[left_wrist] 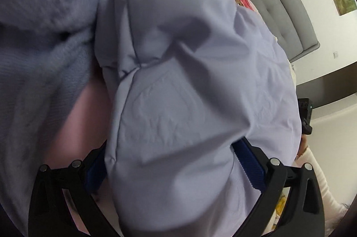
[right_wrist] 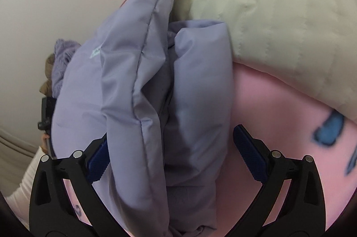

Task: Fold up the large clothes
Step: 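Grasp the folded jacket bundle with both grippers and lift it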

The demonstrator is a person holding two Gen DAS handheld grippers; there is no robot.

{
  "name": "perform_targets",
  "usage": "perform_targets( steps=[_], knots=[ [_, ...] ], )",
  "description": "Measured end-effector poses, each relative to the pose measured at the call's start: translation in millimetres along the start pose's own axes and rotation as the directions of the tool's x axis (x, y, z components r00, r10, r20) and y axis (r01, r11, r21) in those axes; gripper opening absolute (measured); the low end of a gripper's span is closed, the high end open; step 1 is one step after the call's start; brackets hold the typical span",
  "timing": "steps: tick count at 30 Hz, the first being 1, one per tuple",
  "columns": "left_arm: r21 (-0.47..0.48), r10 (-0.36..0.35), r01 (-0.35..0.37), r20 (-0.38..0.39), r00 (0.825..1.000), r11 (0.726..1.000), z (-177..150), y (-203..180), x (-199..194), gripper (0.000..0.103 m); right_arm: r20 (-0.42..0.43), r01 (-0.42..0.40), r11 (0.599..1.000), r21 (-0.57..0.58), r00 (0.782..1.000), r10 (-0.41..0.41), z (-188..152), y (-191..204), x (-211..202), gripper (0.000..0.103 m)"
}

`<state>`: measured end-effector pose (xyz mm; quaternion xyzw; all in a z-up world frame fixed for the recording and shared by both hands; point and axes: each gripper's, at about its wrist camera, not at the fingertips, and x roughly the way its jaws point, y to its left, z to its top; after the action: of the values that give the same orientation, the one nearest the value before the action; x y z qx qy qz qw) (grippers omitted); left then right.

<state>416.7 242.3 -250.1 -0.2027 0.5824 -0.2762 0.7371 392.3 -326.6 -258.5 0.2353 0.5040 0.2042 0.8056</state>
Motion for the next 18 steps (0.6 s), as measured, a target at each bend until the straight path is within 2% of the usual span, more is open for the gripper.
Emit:
perform_targets(
  steps=[5, 11, 14, 15, 18],
  knots=[
    [-0.028, -0.049, 0.048, -0.014, 0.999, 0.998, -7, 11, 2, 0.099, -0.066, -0.041, 0.998, 0.048, 0.997, 0.044, 3, 1, 15, 0.095],
    [-0.056, -0.079, 0.077, -0.041, 0.996, 0.995, -5, 14, 5, 0.099, -0.061, -0.088, 0.993, 0.084, 0.994, 0.094, 3, 1, 21, 0.096],
    [-0.058, -0.079, 0.077, -0.039, 0.996, 0.995, 0, 9, 11, 0.099, -0.028, -0.067, 0.997, 0.038, 0.997, 0.068, 0, 9, 17, 0.095],
    [-0.06, -0.082, 0.08, -0.031, 0.996, 0.995, 3, 9, 12, 0.099, -0.018, -0.049, 0.999, 0.007, 0.999, 0.049, -1, 17, 18, 0.093],
    [-0.063, -0.063, 0.063, 0.005, 0.998, 0.996, -4, 4, 12, 0.098, 0.03, 0.019, 0.998, -0.054, 0.999, -0.017, -6, 35, 13, 0.072]
  ],
)
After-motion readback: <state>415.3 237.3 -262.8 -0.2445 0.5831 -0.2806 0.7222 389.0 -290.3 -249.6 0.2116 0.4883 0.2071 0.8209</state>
